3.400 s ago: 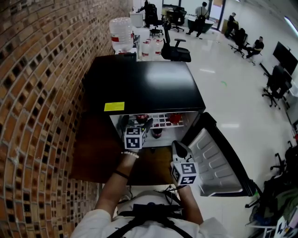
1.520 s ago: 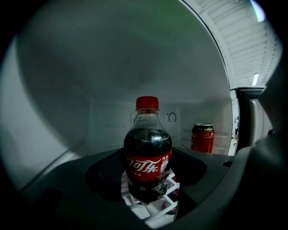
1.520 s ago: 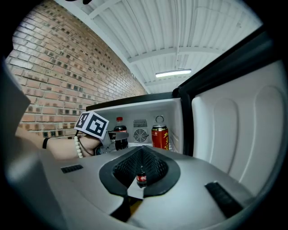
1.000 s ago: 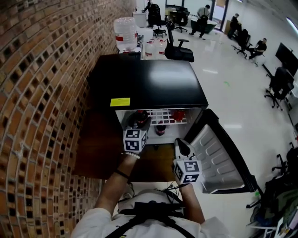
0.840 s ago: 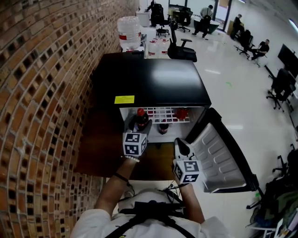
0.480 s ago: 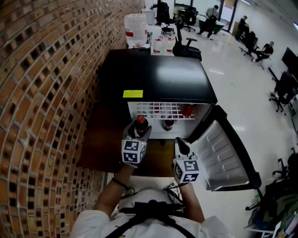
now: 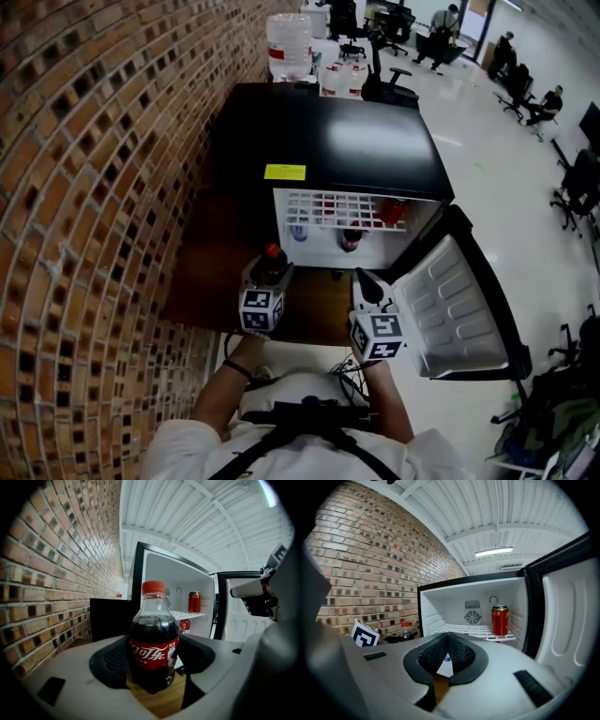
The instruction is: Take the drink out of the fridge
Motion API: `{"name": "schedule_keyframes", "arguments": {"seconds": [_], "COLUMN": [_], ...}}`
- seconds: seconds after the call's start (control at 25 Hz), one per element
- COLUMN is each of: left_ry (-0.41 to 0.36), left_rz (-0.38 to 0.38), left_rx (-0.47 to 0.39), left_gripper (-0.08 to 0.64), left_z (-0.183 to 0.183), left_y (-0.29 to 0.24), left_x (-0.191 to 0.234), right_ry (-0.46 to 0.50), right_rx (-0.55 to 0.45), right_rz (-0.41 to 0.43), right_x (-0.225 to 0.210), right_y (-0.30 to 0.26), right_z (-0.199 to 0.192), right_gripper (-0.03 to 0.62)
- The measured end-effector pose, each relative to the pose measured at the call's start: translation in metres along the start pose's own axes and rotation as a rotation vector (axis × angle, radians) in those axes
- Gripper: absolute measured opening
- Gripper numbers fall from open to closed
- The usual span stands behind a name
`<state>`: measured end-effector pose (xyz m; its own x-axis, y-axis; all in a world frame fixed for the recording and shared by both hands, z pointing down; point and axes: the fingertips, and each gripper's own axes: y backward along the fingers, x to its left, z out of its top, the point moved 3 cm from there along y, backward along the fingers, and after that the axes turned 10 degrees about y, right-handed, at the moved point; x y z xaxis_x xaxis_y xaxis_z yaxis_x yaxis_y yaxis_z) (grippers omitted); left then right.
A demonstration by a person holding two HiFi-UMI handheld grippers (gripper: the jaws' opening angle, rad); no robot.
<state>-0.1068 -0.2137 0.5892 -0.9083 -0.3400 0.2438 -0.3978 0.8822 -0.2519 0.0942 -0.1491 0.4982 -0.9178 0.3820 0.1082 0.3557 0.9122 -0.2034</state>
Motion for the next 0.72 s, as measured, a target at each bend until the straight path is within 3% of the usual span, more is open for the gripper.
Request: {"name": "schedule_keyframes", "arguments": {"seconds": [0.36,0.72], "left_ry": [0.036,0.128], "left_rz": [0.072,0.141], "left_rx": [0.077,0.160], "left_gripper": [0.307,0.307], "left_z": [-0.062,-0.116], "left_y": [-0.004,-0.018], "left_x": [0.044,0.078], "right_ry": [-0.002,-0.002], "right_rx": [0.022,0.036], "right_rz": [0.007,0.000], "right_x": [0.003,0.000], "right_y": [-0.008,-0.012], "right_z": [-0.006,-0.010], "right_gripper": [0.008,0.008]}}
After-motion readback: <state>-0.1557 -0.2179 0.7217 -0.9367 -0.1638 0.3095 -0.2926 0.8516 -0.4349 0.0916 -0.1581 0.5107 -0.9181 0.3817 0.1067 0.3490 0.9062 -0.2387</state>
